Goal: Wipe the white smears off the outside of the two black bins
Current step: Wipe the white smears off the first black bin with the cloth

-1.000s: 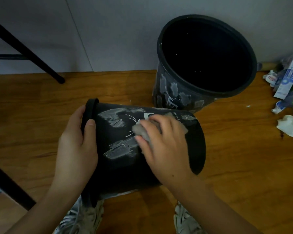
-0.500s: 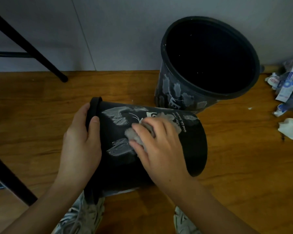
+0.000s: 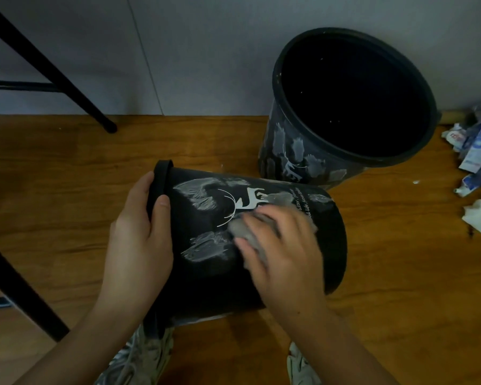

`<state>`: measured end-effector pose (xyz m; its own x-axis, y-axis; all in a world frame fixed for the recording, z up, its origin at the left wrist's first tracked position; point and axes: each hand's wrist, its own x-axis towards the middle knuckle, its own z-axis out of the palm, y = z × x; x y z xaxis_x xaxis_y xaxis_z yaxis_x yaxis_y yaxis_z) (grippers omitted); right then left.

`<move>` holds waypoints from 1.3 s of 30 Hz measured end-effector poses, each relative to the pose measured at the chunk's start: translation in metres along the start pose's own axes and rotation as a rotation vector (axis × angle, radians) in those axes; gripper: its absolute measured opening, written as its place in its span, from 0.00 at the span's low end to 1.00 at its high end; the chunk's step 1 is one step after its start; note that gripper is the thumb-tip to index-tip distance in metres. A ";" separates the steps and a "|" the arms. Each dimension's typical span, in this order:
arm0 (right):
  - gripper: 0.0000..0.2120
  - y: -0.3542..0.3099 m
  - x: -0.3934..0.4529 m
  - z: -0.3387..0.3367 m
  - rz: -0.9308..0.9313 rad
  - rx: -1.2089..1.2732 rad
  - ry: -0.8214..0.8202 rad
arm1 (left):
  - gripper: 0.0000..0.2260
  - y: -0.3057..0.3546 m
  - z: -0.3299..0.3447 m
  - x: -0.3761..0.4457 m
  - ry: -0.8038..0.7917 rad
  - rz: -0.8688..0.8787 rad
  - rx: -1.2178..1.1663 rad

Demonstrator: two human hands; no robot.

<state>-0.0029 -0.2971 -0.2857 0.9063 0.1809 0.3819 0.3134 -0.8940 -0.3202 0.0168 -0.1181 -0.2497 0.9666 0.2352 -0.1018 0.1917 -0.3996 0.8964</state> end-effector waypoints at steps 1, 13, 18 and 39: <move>0.17 0.009 -0.005 -0.002 0.056 -0.015 0.024 | 0.19 0.000 0.000 0.000 0.005 -0.006 -0.002; 0.17 -0.001 0.011 0.004 0.102 -0.085 0.066 | 0.20 -0.002 -0.001 0.000 -0.003 -0.011 -0.033; 0.17 0.015 0.005 0.000 0.218 -0.090 0.087 | 0.19 -0.001 0.001 0.000 0.005 -0.012 -0.039; 0.16 -0.040 0.016 0.012 -0.037 0.020 -0.012 | 0.17 0.008 0.003 0.009 0.010 -0.084 -0.130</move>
<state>0.0022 -0.2539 -0.2772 0.8971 0.2189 0.3838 0.3526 -0.8782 -0.3231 0.0276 -0.1214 -0.2445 0.9462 0.2718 -0.1757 0.2479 -0.2598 0.9333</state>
